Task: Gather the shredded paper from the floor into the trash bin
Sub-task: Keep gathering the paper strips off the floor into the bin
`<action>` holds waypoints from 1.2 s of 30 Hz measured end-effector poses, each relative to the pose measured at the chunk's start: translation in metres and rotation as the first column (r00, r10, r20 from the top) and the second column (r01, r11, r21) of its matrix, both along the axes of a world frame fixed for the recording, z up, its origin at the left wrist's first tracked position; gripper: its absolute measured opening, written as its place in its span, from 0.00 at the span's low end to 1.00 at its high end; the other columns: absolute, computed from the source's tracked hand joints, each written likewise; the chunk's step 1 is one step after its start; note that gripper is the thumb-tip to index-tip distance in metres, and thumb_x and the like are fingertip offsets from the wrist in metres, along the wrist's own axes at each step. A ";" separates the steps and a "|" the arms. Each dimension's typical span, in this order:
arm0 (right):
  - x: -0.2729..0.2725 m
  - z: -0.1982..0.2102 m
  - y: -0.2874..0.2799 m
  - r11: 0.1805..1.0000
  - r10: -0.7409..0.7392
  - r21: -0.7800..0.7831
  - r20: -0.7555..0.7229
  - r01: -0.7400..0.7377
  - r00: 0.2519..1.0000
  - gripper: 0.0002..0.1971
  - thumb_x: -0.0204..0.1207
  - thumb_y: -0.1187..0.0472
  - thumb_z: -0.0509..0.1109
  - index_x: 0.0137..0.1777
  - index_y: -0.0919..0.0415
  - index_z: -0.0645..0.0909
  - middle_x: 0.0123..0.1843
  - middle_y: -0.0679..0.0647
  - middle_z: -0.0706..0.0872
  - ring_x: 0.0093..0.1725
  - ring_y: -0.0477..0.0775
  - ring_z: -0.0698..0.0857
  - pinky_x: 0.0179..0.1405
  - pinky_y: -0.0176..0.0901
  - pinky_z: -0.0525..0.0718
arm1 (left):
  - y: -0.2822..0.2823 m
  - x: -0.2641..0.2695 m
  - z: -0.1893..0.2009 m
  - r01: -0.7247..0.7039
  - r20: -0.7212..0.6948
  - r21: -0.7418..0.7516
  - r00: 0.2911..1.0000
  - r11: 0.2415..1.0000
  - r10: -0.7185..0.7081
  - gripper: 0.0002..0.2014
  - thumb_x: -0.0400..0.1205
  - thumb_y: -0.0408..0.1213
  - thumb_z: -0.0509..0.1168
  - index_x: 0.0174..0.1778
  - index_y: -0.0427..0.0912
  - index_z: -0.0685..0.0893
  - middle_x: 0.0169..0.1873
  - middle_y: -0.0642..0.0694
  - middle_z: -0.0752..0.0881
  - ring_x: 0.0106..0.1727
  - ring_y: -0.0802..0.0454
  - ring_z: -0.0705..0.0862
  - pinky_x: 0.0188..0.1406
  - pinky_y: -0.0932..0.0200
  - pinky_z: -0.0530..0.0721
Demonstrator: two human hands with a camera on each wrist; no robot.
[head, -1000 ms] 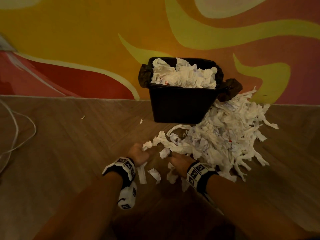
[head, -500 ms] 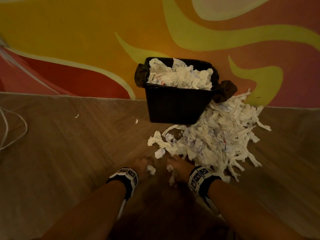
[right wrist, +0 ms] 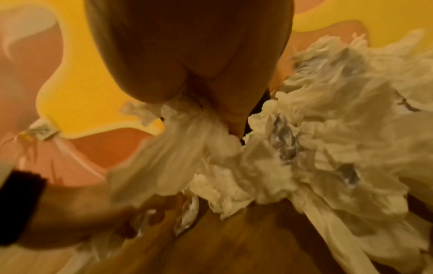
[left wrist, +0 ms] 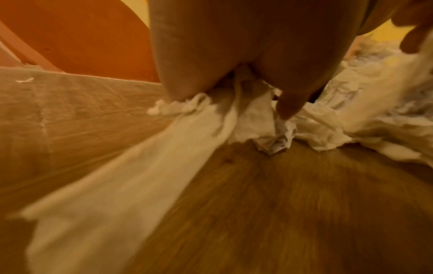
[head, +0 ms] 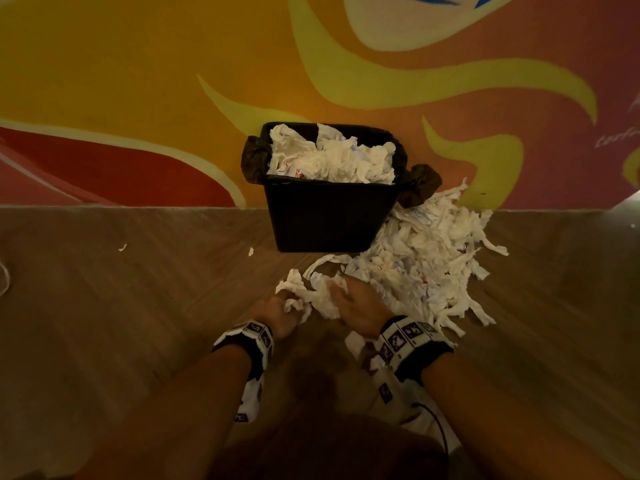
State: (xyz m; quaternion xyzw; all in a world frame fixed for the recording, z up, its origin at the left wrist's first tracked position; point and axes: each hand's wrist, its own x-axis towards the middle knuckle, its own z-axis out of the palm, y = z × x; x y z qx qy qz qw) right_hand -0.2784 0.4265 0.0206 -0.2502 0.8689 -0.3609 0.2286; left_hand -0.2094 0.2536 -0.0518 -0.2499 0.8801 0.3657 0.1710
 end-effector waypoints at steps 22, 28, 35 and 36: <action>-0.018 0.002 -0.022 0.997 0.061 0.038 0.080 -0.064 0.995 0.18 0.83 0.52 0.61 0.67 0.61 0.77 0.69 0.58 0.81 0.68 0.57 0.78 0.71 0.51 0.74 | -0.010 0.023 0.004 -0.213 0.082 0.226 0.976 0.950 0.200 0.03 0.76 0.42 0.67 0.42 0.49 0.85 0.44 0.44 0.88 0.46 0.45 0.87 0.53 0.46 0.87; -0.013 -0.022 -0.048 0.937 0.240 0.279 -0.083 -0.209 0.967 0.14 0.83 0.55 0.60 0.49 0.60 0.85 0.55 0.59 0.83 0.56 0.57 0.82 0.59 0.52 0.80 | -0.025 0.030 0.015 -0.536 0.087 0.514 0.810 0.670 0.581 0.06 0.80 0.29 0.61 0.40 0.38 0.82 0.42 0.33 0.86 0.46 0.32 0.87 0.49 0.26 0.85; -0.004 -0.042 -0.071 0.865 0.294 0.394 0.104 -0.311 0.950 0.24 0.85 0.47 0.55 0.81 0.44 0.60 0.81 0.56 0.64 0.74 0.62 0.71 0.73 0.53 0.71 | -0.031 0.043 0.033 -0.518 0.171 0.777 0.720 0.357 0.673 0.10 0.85 0.27 0.57 0.49 0.47 0.78 0.42 0.39 0.80 0.30 0.45 0.81 0.23 0.50 0.84; -0.002 -0.042 -0.073 0.869 0.289 0.387 0.104 -0.307 0.952 0.24 0.84 0.42 0.52 0.80 0.42 0.61 0.79 0.56 0.68 0.70 0.60 0.75 0.71 0.52 0.73 | -0.032 0.043 0.035 -0.501 0.127 0.784 0.709 0.368 0.694 0.11 0.86 0.25 0.56 0.47 0.46 0.78 0.39 0.40 0.79 0.28 0.47 0.78 0.21 0.55 0.81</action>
